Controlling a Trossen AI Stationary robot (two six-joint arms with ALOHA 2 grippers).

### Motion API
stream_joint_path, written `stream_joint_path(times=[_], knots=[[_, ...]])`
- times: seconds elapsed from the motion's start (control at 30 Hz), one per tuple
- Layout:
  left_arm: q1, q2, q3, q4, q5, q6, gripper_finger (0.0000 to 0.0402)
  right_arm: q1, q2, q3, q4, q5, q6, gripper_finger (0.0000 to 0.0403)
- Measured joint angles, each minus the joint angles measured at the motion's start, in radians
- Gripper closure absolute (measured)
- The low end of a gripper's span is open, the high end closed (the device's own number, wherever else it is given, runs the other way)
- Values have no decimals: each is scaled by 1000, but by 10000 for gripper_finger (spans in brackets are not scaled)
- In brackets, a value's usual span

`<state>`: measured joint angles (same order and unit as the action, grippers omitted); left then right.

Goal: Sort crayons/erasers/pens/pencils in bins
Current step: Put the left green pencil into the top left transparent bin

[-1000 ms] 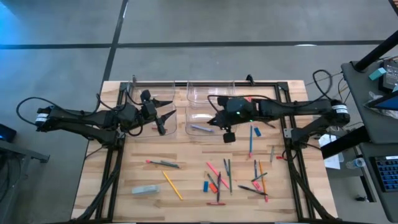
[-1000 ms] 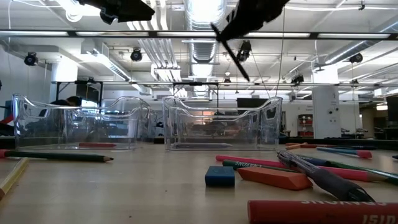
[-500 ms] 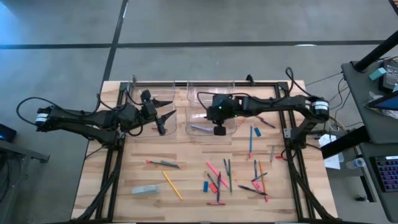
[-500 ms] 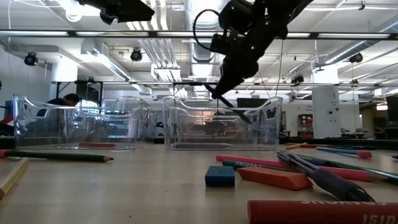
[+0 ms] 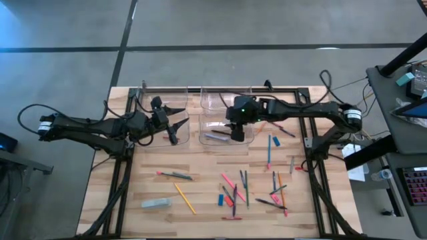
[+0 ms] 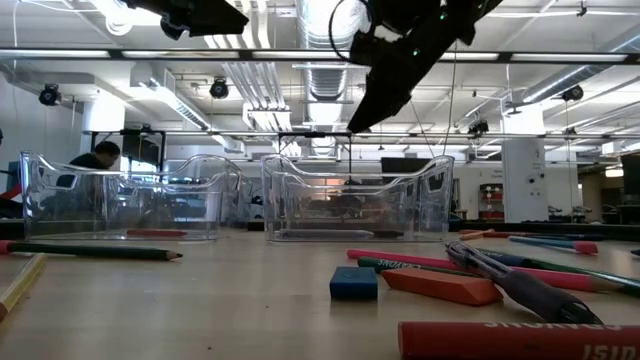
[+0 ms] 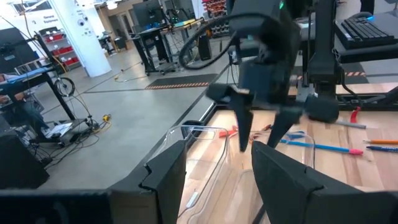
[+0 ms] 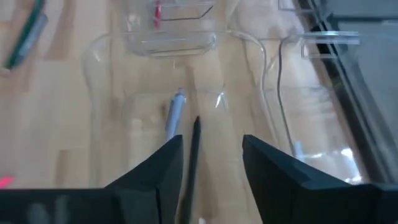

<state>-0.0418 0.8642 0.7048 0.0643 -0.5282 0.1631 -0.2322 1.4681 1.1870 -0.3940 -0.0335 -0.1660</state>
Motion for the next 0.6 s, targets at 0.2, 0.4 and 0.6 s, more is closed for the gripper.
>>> stream_joint_path(times=[0.2, 0.4, 0.6], knots=[[0, 0, -7, 0, 0, 0, 235, 78, -104, -31, -76, -53, 121, 243], [0, 0, -9, 2, 72, -100, 235, 230, -193, -135, -75, -50, 280, 259], [-14, 3, -5, 4, 240, -129, 235, 403, -217, -252, -69, 75, 501, 268]])
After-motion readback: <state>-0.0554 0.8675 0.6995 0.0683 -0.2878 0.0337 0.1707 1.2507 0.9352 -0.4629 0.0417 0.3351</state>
